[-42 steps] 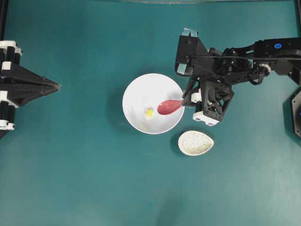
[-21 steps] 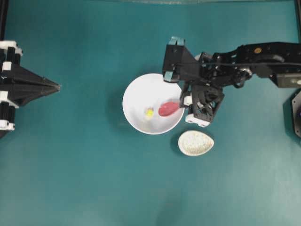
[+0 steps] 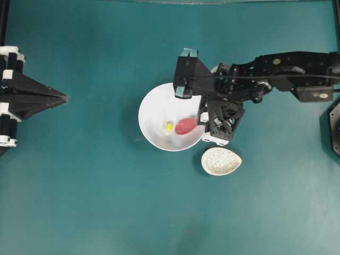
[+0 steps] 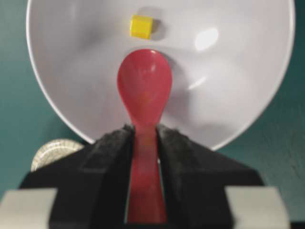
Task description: Scoop the yellow hexagonal prism block from the bowl with a spoon using the right arm.
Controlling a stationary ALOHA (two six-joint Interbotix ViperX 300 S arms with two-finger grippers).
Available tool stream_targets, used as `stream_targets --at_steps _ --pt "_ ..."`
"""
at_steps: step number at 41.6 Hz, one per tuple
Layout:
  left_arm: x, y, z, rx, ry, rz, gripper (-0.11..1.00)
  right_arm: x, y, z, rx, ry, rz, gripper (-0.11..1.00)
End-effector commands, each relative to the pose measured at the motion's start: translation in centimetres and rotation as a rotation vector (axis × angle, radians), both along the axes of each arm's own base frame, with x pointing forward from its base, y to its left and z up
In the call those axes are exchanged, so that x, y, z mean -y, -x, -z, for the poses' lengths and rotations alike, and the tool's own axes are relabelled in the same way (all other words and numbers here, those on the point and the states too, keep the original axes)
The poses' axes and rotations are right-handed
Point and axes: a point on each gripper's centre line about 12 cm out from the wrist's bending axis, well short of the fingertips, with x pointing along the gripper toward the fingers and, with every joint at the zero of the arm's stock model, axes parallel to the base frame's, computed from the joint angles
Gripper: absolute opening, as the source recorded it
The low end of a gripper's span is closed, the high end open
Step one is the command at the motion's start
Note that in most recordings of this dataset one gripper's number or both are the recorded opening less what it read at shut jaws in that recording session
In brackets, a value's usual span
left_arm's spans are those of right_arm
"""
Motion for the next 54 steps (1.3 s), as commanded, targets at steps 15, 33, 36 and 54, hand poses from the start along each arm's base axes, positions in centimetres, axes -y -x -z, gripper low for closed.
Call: stream_targets --at_steps 15,33,36,54 --pt "0.0 -0.2 -0.3 0.009 -0.005 0.002 0.0 0.5 -3.4 -1.1 0.097 0.03 -0.001 0.24" --pt "0.0 -0.2 -0.4 0.012 -0.001 0.002 0.0 1.3 -4.6 -2.0 0.209 0.096 0.011 0.24" --pt "0.0 -0.2 -0.4 0.014 -0.001 0.002 0.0 1.3 -4.6 -2.2 0.212 0.096 0.012 0.24" --pt "0.0 -0.2 -0.5 0.017 0.009 0.001 0.0 1.2 -4.3 -2.3 0.215 0.096 0.014 0.24"
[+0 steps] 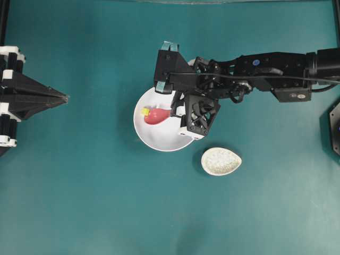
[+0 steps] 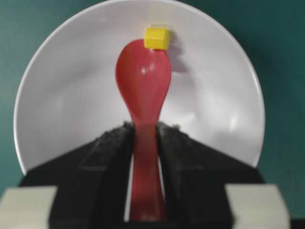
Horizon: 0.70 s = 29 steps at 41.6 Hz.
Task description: Scoop the yellow hexagonal prism block from the bowl with a spoon using the right arm.
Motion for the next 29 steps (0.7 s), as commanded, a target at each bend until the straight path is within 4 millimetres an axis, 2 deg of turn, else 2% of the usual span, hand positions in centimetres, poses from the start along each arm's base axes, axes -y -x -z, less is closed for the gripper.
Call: stream_targets --at_steps 1,29 --pt "0.0 -0.2 -0.5 0.015 -0.001 0.002 0.0 0.0 -0.1 -2.0 0.057 0.009 0.001 0.24" --pt "0.0 -0.2 -0.4 0.012 0.0 0.002 0.0 0.2 2.9 -1.8 0.188 0.049 0.042 0.24"
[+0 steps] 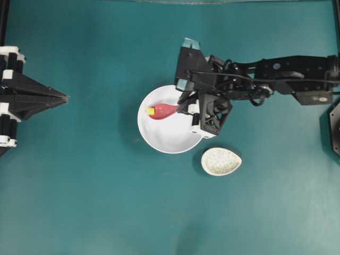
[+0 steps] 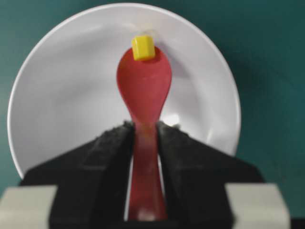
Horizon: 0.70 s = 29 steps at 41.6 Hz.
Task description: Scoop the yellow hexagonal prism block from the bowl with a spoon using the right arm.
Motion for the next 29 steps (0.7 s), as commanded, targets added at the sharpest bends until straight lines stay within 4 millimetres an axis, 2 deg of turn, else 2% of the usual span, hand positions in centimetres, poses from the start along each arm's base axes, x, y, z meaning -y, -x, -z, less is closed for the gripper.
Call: stream_targets --at_steps 1,10,18,25,29 --pt "0.0 -0.2 -0.4 0.012 -0.001 0.002 0.0 0.0 0.4 -1.8 0.071 0.016 0.004 0.24" --pt "0.0 -0.2 -0.4 0.012 -0.001 0.002 0.0 -0.5 2.3 -2.1 0.167 0.039 0.015 0.24" --pt "0.0 -0.2 -0.4 0.014 -0.001 0.001 0.0 -1.9 4.6 -2.7 0.32 0.071 0.005 0.24" --pt "0.0 -0.2 -0.3 0.009 -0.001 0.001 0.0 -3.2 6.5 -3.9 0.49 0.099 -0.008 0.24" --pt "0.0 -0.2 -0.4 0.014 0.0 0.002 0.0 -3.2 7.2 -4.6 0.566 0.112 -0.001 0.24"
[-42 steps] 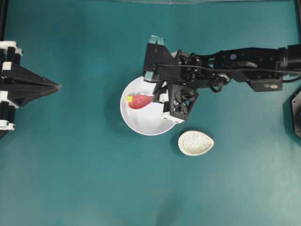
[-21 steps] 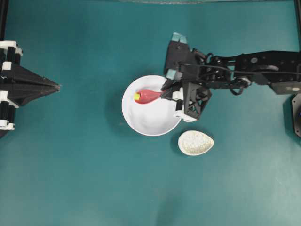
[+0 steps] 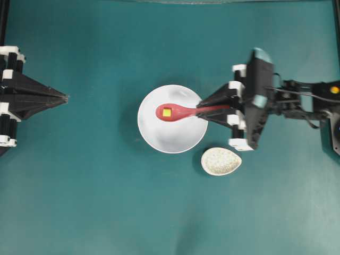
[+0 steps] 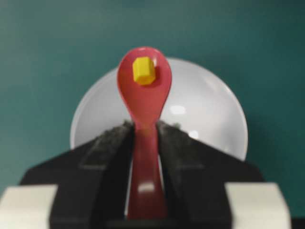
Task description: Scoop the yellow hexagonal prism block from the bowl with a spoon using the right arm.
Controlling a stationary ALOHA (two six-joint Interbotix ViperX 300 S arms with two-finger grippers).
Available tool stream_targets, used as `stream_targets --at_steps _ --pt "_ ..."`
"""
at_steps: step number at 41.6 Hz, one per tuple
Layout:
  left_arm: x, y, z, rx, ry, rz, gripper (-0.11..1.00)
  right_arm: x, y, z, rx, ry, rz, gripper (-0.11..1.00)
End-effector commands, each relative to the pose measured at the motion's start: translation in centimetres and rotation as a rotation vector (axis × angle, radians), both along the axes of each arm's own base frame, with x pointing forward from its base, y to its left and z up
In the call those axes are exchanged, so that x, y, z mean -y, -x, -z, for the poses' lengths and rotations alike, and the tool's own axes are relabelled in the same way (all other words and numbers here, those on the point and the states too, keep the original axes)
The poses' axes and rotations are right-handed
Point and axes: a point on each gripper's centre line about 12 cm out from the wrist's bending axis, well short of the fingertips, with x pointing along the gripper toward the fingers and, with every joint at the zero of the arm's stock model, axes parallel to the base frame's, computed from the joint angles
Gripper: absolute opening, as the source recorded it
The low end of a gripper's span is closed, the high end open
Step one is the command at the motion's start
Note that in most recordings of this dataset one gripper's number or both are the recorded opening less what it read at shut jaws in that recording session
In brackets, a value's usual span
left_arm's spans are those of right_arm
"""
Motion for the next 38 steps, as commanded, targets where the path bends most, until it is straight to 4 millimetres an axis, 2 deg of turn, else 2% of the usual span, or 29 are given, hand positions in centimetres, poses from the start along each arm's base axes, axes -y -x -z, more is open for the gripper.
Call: stream_targets --at_steps 1,18,38 --pt "0.0 -0.2 -0.4 0.014 0.002 0.002 0.0 0.0 0.6 -2.0 0.11 0.015 0.006 0.24" --pt "0.0 -0.2 -0.2 0.002 0.002 0.0 0.0 0.0 1.7 -3.7 0.168 0.012 0.009 0.24" --pt "0.0 -0.2 -0.4 0.008 0.0 0.002 0.0 0.0 1.7 -3.7 0.17 0.012 0.009 0.24"
